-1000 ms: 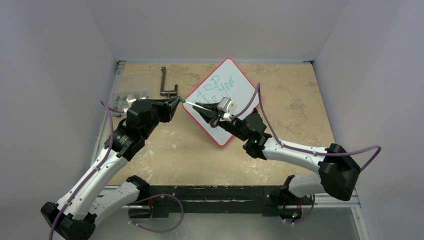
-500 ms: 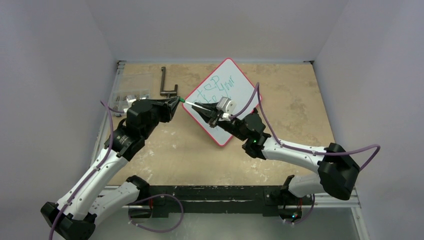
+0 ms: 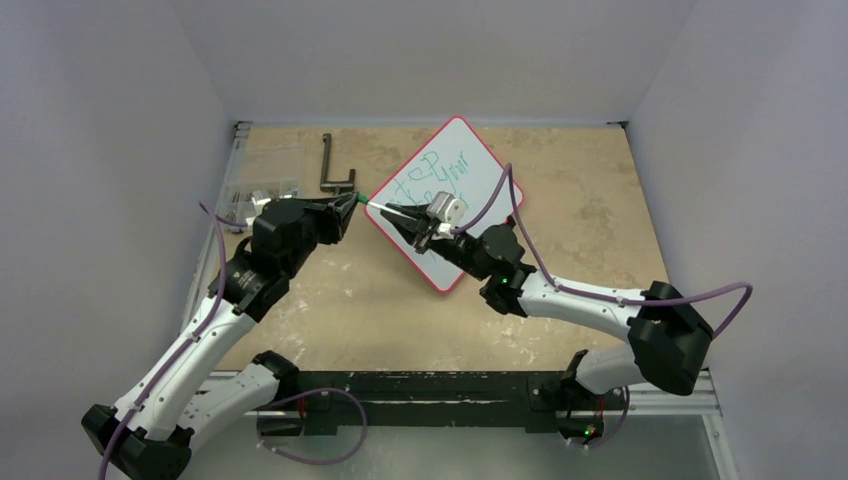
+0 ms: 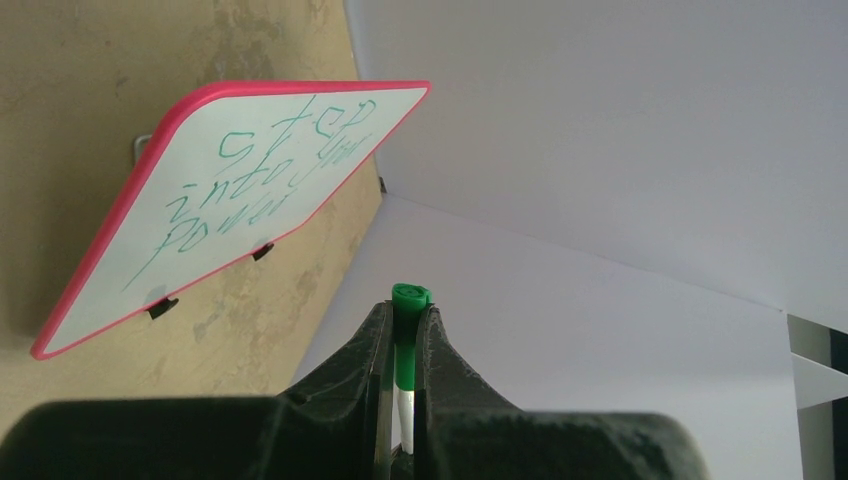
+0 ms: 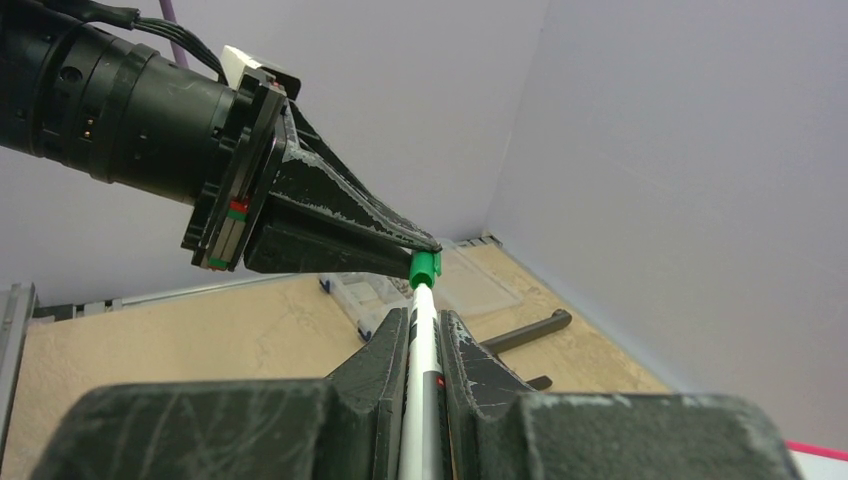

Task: Write a sentence on the whiteboard
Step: Close the whiteboard marker at the center of the board.

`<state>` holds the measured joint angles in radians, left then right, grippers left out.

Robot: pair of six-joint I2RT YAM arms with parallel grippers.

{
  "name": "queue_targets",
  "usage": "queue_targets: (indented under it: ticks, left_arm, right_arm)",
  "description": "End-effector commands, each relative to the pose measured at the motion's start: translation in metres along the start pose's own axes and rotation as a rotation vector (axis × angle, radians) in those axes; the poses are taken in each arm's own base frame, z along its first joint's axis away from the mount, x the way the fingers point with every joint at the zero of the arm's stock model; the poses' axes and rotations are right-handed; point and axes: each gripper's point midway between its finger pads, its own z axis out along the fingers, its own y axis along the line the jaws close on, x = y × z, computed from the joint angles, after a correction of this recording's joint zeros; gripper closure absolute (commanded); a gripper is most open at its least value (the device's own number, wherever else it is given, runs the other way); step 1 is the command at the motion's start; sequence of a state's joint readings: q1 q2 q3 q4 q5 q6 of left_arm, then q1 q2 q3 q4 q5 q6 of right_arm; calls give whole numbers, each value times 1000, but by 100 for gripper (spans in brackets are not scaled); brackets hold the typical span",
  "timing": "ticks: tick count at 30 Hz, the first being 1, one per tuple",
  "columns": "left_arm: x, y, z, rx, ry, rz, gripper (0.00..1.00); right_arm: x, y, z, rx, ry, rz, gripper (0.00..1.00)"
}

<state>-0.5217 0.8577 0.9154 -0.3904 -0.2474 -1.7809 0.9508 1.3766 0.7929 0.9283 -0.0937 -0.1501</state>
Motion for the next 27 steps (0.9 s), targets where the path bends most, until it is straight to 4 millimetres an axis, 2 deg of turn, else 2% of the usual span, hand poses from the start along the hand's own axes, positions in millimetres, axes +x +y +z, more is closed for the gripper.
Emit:
queue_targets:
  ticks: [1, 13, 27]
  left_arm:
    - [1, -24, -11, 70, 17, -32, 100]
    - [5, -25, -14, 76, 41, -33, 100]
    - [15, -33, -16, 120, 99, -45, 100]
  right_arm:
    - [-19, -7, 11, 34, -48, -7, 100]
    - [-15, -7, 25, 27, -41, -17, 100]
    - [1, 0, 40, 15, -25, -11, 100]
